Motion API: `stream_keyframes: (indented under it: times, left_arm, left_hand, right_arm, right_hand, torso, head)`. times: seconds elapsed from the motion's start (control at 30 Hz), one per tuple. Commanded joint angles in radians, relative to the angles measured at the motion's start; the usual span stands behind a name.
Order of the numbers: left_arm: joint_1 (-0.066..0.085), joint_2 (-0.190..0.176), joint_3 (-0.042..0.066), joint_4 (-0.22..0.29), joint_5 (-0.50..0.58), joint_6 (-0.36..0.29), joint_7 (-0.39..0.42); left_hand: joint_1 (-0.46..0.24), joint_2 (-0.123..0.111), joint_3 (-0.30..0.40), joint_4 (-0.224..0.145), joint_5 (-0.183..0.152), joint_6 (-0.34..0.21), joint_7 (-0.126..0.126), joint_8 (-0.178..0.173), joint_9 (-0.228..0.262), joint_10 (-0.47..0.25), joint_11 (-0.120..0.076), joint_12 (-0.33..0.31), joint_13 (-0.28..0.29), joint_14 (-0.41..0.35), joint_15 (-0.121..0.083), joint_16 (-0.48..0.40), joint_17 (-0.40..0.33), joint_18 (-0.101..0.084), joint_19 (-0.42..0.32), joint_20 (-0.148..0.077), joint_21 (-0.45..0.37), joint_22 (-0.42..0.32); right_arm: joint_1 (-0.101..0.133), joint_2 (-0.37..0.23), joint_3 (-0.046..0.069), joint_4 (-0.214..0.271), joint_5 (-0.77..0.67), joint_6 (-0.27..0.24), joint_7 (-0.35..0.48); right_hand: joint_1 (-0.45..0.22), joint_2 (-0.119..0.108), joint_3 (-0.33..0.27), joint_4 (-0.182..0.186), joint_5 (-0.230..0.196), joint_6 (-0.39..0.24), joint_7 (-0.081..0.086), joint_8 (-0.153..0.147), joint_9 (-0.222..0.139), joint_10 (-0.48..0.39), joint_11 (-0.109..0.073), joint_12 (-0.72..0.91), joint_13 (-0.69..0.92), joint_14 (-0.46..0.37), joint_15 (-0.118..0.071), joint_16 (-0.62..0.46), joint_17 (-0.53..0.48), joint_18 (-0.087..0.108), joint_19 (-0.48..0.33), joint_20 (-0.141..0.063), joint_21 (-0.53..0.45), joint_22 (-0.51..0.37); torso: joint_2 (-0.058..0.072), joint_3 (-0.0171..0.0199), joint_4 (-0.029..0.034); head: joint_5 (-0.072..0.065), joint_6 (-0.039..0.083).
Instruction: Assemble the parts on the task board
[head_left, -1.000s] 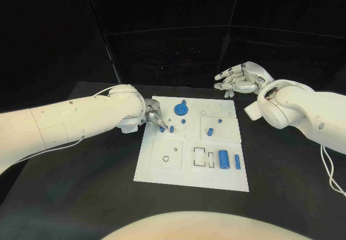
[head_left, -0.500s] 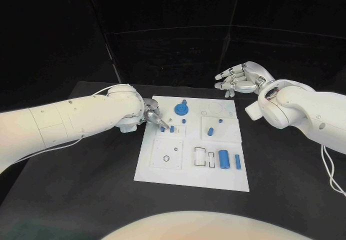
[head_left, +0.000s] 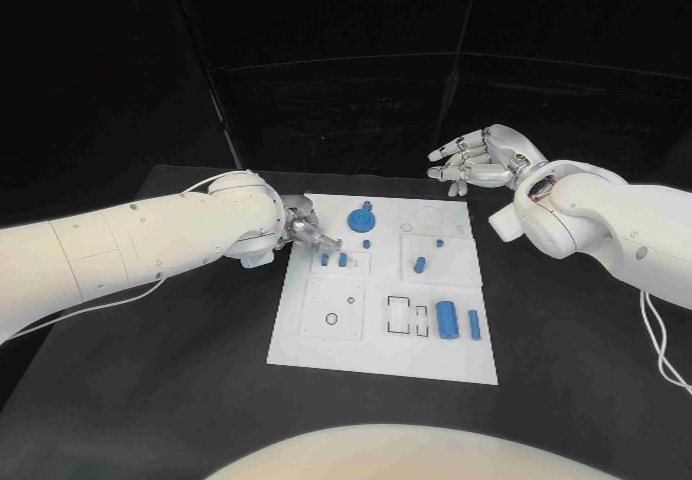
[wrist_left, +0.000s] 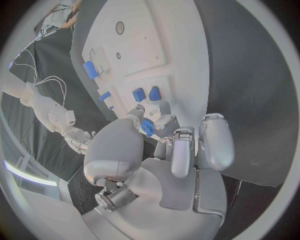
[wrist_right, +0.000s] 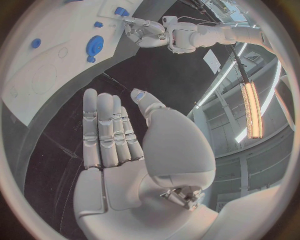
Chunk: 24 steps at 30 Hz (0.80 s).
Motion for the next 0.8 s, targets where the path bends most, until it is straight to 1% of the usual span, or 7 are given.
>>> stream_keyframes:
  times: [0.03, 0.17, 0.23, 0.3, 0.33, 0.5, 0.8]
  left_arm:
    - [0.002, -0.005, 0.001, 0.006, 0.075, -0.122, 0.033]
    - [0.004, -0.008, 0.001, 0.006, 0.091, -0.194, 0.087]
    - [0.005, -0.005, 0.001, 0.003, 0.101, -0.234, 0.152]
    - [0.005, 0.002, 0.001, -0.002, 0.124, -0.278, 0.246]
    - [0.005, 0.008, 0.001, -0.005, 0.140, -0.304, 0.297]
    - [0.006, 0.042, 0.000, -0.030, 0.189, -0.390, 0.505]
    - [0.005, 0.111, -0.012, -0.103, 0.041, -0.315, 0.618]
  left_hand:
    - [0.014, 0.008, -0.015, 0.002, 0.000, -0.015, 0.003, -0.007, -0.001, -0.012, 0.002, -0.009, -0.011, 0.105, -0.001, 0.002, 0.262, -0.001, -0.007, -0.005, -0.020, -0.024]
    - [0.062, 0.004, -0.045, -0.005, 0.003, -0.057, 0.020, -0.029, -0.012, -0.080, 0.017, -0.080, -0.108, 0.091, 0.010, -0.029, 0.209, 0.018, -0.044, 0.004, -0.105, -0.128]
    - [0.118, 0.006, -0.057, -0.022, 0.006, -0.101, 0.044, -0.057, -0.035, -0.209, 0.041, -0.215, -0.277, 0.053, 0.030, -0.109, 0.092, 0.048, -0.115, 0.020, -0.259, -0.306]
    - [0.219, 0.026, -0.032, -0.067, 0.012, -0.136, 0.071, -0.084, -0.063, -0.298, 0.065, -0.286, -0.328, -0.026, 0.049, -0.246, -0.087, 0.088, -0.223, 0.037, -0.474, -0.543]
    - [0.246, 0.034, -0.020, -0.079, 0.012, -0.142, 0.077, -0.091, -0.071, -0.318, 0.069, -0.303, -0.339, -0.043, 0.052, -0.273, -0.120, 0.093, -0.242, 0.041, -0.509, -0.578]
    - [0.398, 0.013, 0.082, -0.166, 0.011, -0.157, 0.113, -0.198, -0.189, -0.418, 0.113, -0.495, -0.490, -0.174, 0.090, -0.470, -0.348, 0.095, -0.283, 0.077, -0.599, -0.632]
    - [0.424, -0.066, 0.195, -0.238, 0.011, -0.051, 0.122, -0.342, -0.380, -0.415, 0.132, -0.699, -0.721, -0.165, 0.108, -0.465, -0.389, 0.100, -0.245, 0.093, -0.637, -0.662]
  right_arm:
    - [0.002, 0.000, 0.001, 0.000, -0.001, 0.002, 0.009]
    - [0.002, 0.000, 0.001, -0.001, -0.001, 0.002, 0.009]
    - [0.002, 0.000, 0.001, -0.001, -0.001, 0.001, 0.009]
    - [0.002, 0.000, 0.001, -0.001, -0.001, -0.002, 0.009]
    - [0.002, 0.001, 0.001, -0.001, -0.001, -0.004, 0.010]
    - [0.002, 0.003, 0.001, -0.005, -0.001, -0.008, 0.012]
    - [0.002, 0.010, 0.001, -0.008, -0.001, -0.005, 0.013]
  right_hand:
    - [-0.007, 0.007, 0.001, 0.006, 0.007, -0.005, 0.000, 0.005, 0.001, -0.004, 0.001, -0.001, -0.002, -0.007, -0.003, 0.005, -0.001, 0.003, 0.000, 0.001, -0.006, -0.001]
    - [-0.007, 0.007, 0.001, 0.006, 0.007, -0.005, 0.000, 0.005, 0.001, -0.004, 0.001, -0.001, -0.002, -0.007, -0.003, 0.005, -0.001, 0.003, 0.000, 0.001, -0.006, -0.001]
    - [-0.007, 0.008, 0.001, 0.008, 0.009, -0.005, 0.000, 0.005, 0.001, -0.004, 0.001, -0.001, -0.003, -0.007, -0.003, 0.005, -0.002, 0.003, 0.000, 0.001, -0.006, -0.001]
    - [-0.007, 0.008, 0.001, 0.008, 0.009, -0.005, 0.000, 0.006, 0.001, -0.004, 0.001, -0.001, -0.003, -0.007, -0.003, 0.005, -0.002, 0.003, 0.000, 0.001, -0.006, -0.002]
    - [-0.006, 0.008, 0.001, 0.008, 0.010, -0.006, 0.000, 0.006, 0.001, -0.004, 0.000, -0.001, -0.003, -0.008, -0.003, 0.005, -0.002, 0.003, 0.000, 0.001, -0.007, -0.002]
    - [0.000, 0.010, 0.003, 0.007, 0.013, -0.008, 0.000, 0.008, 0.001, -0.008, 0.000, -0.002, -0.007, -0.010, -0.003, 0.006, -0.005, 0.003, 0.000, 0.001, -0.008, -0.002]
    - [0.002, 0.010, 0.004, 0.007, 0.014, -0.008, 0.000, 0.008, 0.000, -0.009, 0.000, -0.003, -0.008, -0.011, -0.003, 0.006, -0.006, 0.003, 0.000, 0.002, -0.008, -0.002]
  torso:
    - [0.000, 0.0002, 0.0015]
    - [0.000, 0.0006, 0.0005]
    - [0.000, 0.0005, 0.0003]
    - [0.000, 0.0008, 0.0001]
    - [0.000, 0.0009, 0.0000]
    - [0.000, -0.0004, -0.0006]
    - [0.001, 0.0001, -0.0013]
  head:
    - [-0.003, 0.004]
    - [-0.005, 0.006]
    - [-0.006, 0.007]
    - [-0.007, 0.008]
    - [-0.009, 0.010]
    - [-0.014, 0.016]
    - [-0.017, 0.022]
